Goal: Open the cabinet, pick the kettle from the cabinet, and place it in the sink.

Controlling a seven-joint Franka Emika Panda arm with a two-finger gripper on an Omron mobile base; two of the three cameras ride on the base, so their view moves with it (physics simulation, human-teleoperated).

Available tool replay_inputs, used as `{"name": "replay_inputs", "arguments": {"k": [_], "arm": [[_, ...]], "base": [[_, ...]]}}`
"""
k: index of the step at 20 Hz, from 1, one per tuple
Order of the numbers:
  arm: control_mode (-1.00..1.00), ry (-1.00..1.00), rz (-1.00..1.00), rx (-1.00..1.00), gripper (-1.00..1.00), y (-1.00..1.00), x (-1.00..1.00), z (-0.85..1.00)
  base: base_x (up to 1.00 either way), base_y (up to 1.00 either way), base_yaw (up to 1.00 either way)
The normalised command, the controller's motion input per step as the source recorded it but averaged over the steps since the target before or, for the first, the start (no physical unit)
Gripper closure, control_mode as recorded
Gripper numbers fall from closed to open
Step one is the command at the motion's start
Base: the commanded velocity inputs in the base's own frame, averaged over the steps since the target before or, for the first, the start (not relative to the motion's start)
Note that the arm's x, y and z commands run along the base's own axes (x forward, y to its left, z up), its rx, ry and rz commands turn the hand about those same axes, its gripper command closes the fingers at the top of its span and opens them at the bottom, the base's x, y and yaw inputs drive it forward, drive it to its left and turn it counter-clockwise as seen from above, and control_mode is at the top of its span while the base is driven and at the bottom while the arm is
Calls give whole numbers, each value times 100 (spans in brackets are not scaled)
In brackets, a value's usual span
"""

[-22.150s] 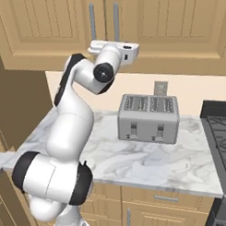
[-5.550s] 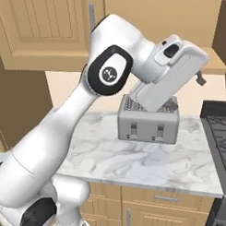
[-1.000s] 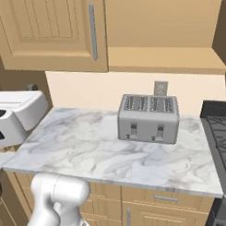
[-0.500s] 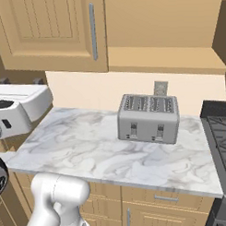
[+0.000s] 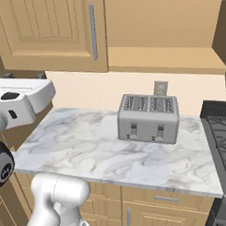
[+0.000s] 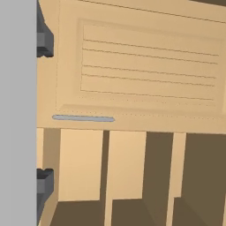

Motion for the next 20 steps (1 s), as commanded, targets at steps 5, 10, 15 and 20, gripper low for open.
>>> {"name": "replay_inputs", "arguments": {"k": [5,10,15,20], "arm": [[-100,0,-3,1,-100,0,24,0],[-100,0,-3,3,-100,0,21,0],[-100,0,0,5,-100,0,22,0],[-100,0,0,6,-100,-2,20,0]], "base": [[0,0,0],[0,0,0],[0,0,0],[0,0,0]]}}
